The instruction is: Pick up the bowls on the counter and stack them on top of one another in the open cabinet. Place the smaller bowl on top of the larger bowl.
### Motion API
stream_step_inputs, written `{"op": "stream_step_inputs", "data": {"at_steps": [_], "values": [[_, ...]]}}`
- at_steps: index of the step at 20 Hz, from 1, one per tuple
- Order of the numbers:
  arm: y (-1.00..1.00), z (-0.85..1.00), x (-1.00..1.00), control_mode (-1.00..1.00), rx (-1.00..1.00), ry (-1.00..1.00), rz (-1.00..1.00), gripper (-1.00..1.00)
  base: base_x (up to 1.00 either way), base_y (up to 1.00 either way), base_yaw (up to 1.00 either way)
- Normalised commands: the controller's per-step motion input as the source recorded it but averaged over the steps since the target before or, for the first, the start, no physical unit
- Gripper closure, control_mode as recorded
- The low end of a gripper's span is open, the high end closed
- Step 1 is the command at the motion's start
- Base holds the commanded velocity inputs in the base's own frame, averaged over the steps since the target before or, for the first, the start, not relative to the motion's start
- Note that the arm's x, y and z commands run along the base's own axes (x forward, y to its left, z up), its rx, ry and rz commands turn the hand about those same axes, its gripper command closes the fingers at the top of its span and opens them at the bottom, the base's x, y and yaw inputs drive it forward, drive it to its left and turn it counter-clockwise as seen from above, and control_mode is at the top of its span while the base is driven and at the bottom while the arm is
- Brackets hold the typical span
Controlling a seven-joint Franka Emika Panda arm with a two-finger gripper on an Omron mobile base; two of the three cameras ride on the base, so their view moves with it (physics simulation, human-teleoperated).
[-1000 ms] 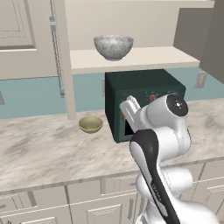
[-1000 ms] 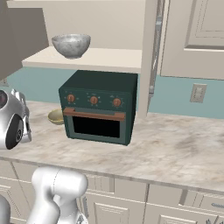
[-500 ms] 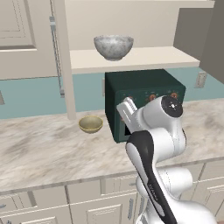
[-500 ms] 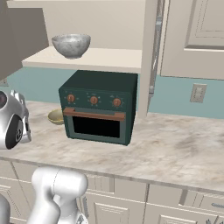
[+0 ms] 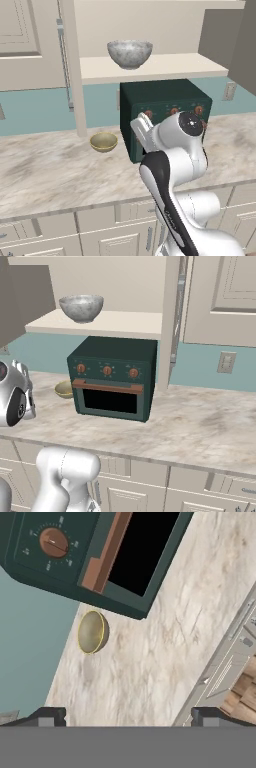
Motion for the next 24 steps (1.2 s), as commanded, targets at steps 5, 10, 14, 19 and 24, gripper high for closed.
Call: {"op": "stream_step_inputs", "data": {"at_steps": [5,10,14,19,24], "values": [[0.02,-0.08,0.05,-1.00,0.00,-0.03,-0.01,-1.00,0.00,0.00,0.00],[0.02,-0.11,0.08,-1.00,0.00,-0.03,-0.02,-1.00,0.00,0.00,0.00],[0.03,-0.13,0.10,-1.00,0.00,-0.03,-0.02,-1.00,0.00,0.00,0.00],[0.07,-0.14,0.11,-1.00,0.00,-0.05,-0.02,-1.00,0.00,0.00,0.00],[0.10,-0.11,0.10,-1.00,0.00,-0.07,-0.03,-1.00,0.00,0.00,0.00]]}}
